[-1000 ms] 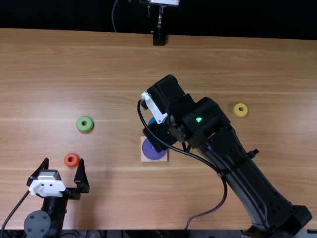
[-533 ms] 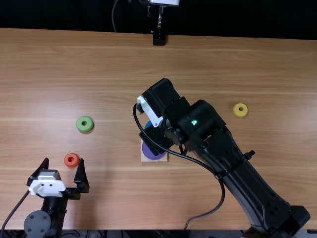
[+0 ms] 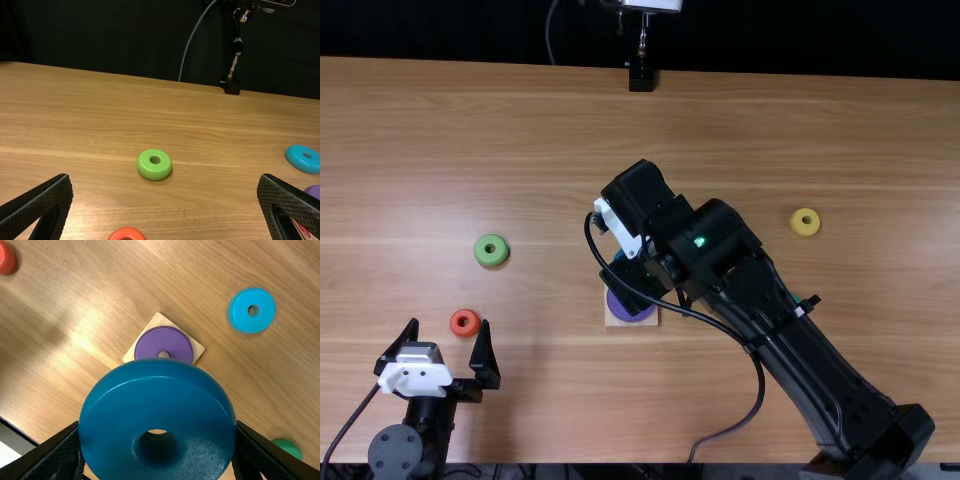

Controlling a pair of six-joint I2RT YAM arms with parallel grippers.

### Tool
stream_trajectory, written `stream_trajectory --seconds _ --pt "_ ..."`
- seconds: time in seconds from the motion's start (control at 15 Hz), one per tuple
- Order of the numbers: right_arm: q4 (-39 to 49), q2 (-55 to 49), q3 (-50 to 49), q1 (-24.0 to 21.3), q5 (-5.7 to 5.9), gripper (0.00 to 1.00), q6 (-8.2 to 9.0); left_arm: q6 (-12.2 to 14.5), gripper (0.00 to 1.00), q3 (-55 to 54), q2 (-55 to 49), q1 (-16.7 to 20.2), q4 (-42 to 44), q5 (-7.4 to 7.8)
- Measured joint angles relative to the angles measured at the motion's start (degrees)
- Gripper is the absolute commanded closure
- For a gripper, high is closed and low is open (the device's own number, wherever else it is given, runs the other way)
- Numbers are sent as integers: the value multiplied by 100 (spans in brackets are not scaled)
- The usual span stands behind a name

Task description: Build the Hanoi tower: stack the rings onto the peg from bottom to top in this color order: purple, dark blue, light blue, dark green, light green, yellow, orange.

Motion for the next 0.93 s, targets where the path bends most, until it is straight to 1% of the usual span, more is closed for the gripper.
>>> stream_trajectory --seconds 0.2,0.67,0.73,0.8,0.87,0.93 --pt "24 273 -2 0 22 100 2 -2 0 0 0 0 -2 2" --pt "42 286 -2 -2 17 100 0 0 0 0 0 -2 0 -2" --pt "46 286 -2 -2 20 96 0 -2 0 0 0 0 -2 0" --pt "46 286 -2 -4 22 69 2 -2 0 0 0 -2 0 0" --pt "50 289 -2 -2 22 45 2 -2 0 0 0 0 2 0" --pt "48 293 -2 -2 22 24 0 -2 0 0 0 0 0 0"
